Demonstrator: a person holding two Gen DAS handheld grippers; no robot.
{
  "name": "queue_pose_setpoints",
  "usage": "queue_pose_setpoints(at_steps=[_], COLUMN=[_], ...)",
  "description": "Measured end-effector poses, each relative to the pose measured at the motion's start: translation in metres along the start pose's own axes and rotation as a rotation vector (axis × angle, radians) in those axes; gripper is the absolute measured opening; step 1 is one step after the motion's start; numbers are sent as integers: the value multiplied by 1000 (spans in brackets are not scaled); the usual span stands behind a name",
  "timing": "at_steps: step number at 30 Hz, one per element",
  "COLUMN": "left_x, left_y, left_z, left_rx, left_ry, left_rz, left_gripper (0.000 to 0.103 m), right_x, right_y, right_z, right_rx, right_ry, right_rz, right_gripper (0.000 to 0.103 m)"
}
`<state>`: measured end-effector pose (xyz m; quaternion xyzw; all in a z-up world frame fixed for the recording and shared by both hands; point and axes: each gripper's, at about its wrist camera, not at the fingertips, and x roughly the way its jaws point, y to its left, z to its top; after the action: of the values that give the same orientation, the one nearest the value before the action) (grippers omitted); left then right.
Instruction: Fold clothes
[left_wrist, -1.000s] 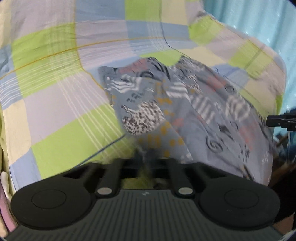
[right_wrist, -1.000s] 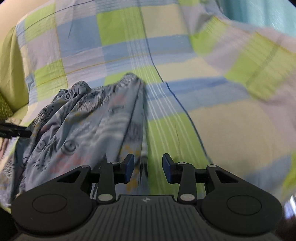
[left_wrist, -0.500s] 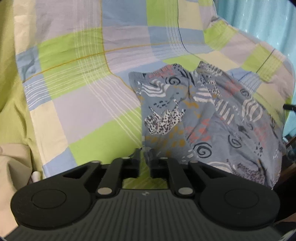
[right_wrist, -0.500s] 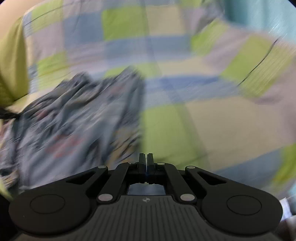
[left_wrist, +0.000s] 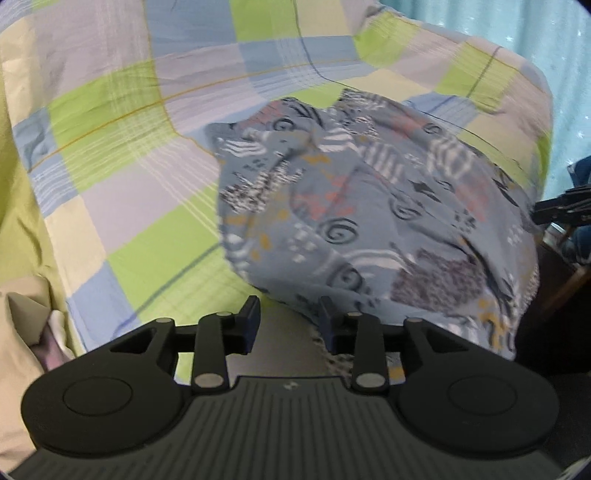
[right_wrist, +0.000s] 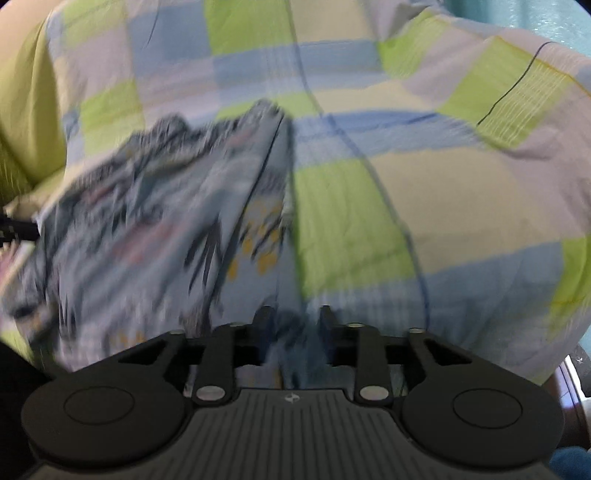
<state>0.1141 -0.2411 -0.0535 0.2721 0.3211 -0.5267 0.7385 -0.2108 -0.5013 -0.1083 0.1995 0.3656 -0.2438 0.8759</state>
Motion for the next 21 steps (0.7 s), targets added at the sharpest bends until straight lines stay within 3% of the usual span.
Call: queue_pose_setpoints(at_steps=[2,4,7,10,12,15,18,21], left_x=[1,0,-10,-18,-20,-21,-28,-36], left_y=[-4,-5,-1,4,7,7,-1,-13], left_z=[-3,-7,-12,-18,-23,-31,-36,-37], left_rx=[7,9,-3,-16,-24,-40,-28,-1], left_ry=[9,15,9,15,25,32,14,-9], left_rz=[1,4,8,12,12,-12,-42,-82], left_gripper=[31,31,31,33,34,34,35,35], right_x=[3,6,-3,-24,-31,-24,-9,-20], right_y=[2,4,5,-5,-29,-53,-55,-42], right_z=[-5,-8,0,11,21,29,29,24], right_rx=[17,8,-29,-78,-35,-12,-46,-55], right_ry=[-8,-17,-35,-111,-144,-137,-93,-151], right_rz=[3,-14,-29,-143,-226,-345,-402,-403], right_gripper=[39,1,0,0,0,0,0,2])
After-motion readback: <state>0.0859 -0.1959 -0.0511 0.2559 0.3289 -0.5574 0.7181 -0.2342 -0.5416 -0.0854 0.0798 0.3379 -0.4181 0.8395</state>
